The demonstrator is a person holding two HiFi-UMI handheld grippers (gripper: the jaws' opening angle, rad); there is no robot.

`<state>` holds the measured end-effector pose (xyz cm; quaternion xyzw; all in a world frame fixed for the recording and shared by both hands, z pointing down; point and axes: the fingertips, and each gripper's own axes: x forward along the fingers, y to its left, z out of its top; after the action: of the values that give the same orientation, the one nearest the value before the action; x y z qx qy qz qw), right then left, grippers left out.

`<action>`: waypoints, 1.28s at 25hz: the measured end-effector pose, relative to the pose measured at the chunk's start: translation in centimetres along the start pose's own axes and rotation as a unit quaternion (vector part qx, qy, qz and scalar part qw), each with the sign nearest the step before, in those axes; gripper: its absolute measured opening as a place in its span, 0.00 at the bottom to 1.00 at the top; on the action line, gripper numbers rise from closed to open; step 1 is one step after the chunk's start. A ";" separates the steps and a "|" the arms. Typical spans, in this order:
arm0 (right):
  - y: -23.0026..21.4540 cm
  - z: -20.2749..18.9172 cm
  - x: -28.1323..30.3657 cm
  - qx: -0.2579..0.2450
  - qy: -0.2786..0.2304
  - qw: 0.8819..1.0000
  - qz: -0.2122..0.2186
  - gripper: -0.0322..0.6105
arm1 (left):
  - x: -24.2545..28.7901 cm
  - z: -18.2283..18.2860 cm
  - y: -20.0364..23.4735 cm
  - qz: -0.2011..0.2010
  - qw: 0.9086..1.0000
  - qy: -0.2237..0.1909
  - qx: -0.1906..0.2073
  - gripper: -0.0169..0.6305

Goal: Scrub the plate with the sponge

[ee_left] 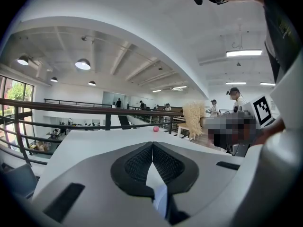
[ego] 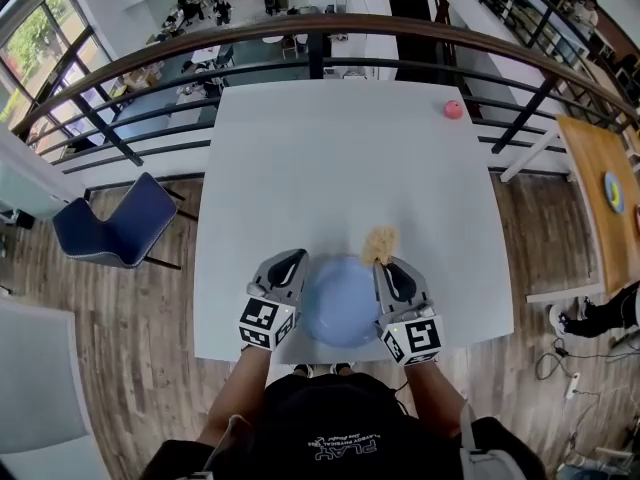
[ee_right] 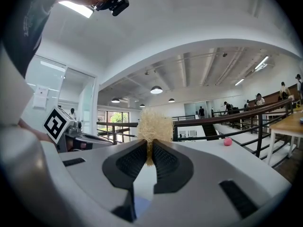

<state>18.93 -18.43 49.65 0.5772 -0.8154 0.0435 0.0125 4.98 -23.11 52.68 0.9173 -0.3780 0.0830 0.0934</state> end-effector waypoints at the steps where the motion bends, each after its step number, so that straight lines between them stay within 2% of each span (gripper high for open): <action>1: 0.1 -0.2 -0.1 -0.001 0.001 1.000 -0.001 0.12 | -0.1 -0.1 0.0 -0.002 1.000 0.001 -0.001 0.05; 9: 0.7 -2.6 0.1 0.016 0.028 0.999 -0.006 0.12 | -0.1 -2.3 0.6 -0.006 1.000 0.024 -0.015 0.05; 14: 1.1 -5.9 0.8 0.021 0.086 0.996 0.007 0.12 | 0.0 -4.4 1.0 -0.006 0.999 0.037 -0.031 0.05; 20: 1.4 -9.9 0.9 0.026 0.161 0.986 0.015 0.12 | -0.2 -7.8 0.9 -0.006 0.996 0.078 -0.044 0.05; 26: 1.6 -12.3 1.2 0.033 0.192 0.981 0.018 0.12 | -0.6 -11.2 2.3 0.032 0.990 0.124 -0.058 0.05; 32: 2.5 -13.9 1.4 0.035 0.217 0.975 0.024 0.12 | -1.3 -13.9 1.8 0.021 0.985 0.149 -0.079 0.05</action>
<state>15.69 -17.70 63.46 0.5344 -0.8046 0.1971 0.1680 1.64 -20.25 66.02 0.8764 -0.3840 0.1904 0.2195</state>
